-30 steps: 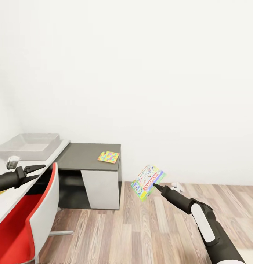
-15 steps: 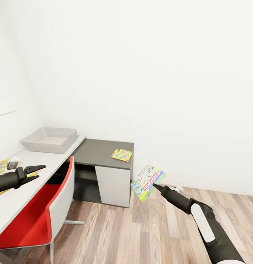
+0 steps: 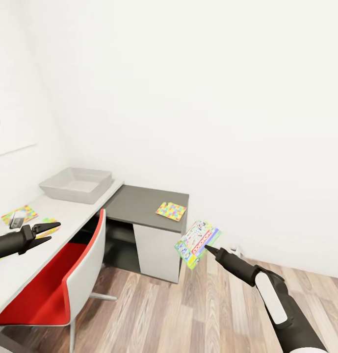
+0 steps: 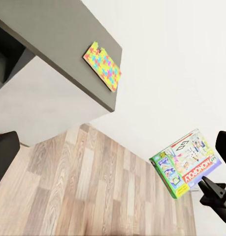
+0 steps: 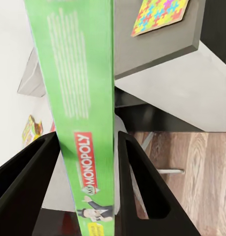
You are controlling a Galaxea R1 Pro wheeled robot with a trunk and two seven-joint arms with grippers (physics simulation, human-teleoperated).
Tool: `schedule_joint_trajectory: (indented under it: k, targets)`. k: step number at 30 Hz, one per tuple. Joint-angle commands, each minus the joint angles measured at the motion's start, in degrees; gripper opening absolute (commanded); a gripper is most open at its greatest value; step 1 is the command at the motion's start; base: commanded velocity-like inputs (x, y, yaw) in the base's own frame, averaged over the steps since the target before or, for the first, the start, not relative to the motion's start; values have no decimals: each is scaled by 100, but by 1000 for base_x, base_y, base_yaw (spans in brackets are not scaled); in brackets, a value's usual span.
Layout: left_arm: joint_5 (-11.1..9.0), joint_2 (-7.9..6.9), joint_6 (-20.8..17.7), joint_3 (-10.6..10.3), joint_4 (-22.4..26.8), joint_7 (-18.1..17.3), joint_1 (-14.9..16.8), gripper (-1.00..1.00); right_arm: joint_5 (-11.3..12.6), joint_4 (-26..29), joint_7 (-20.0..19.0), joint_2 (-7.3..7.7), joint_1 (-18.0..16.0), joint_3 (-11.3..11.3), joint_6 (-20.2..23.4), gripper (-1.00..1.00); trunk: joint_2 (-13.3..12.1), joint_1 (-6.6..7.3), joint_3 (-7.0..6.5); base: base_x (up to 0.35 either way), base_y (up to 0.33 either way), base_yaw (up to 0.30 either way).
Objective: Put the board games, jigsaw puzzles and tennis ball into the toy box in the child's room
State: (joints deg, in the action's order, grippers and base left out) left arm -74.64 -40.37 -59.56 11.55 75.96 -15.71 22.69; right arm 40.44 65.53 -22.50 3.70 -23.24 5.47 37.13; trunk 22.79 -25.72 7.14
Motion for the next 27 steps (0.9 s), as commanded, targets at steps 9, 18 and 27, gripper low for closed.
schedule_joint_trajectory:
  k: [9, 18, 27]
  targets:
    - [54, 3, -21, 5, -3, -55, 7, 100, 43, 22, 7, -9, -5, 10, 30, -100, 13, -6, 9, 312, 87, 48]
    - [54, 6, -21, 5, -3, -55, 7, 100, 43, 149, 45, -10, -5, -25, 31, -100, 13, -6, 5, 246, -18, 264]
    - [54, 27, -21, 5, -3, -49, 6, 100, 38, 158, 42, -13, -5, -28, 22, -100, 13, -6, 15, 200, -118, 224]
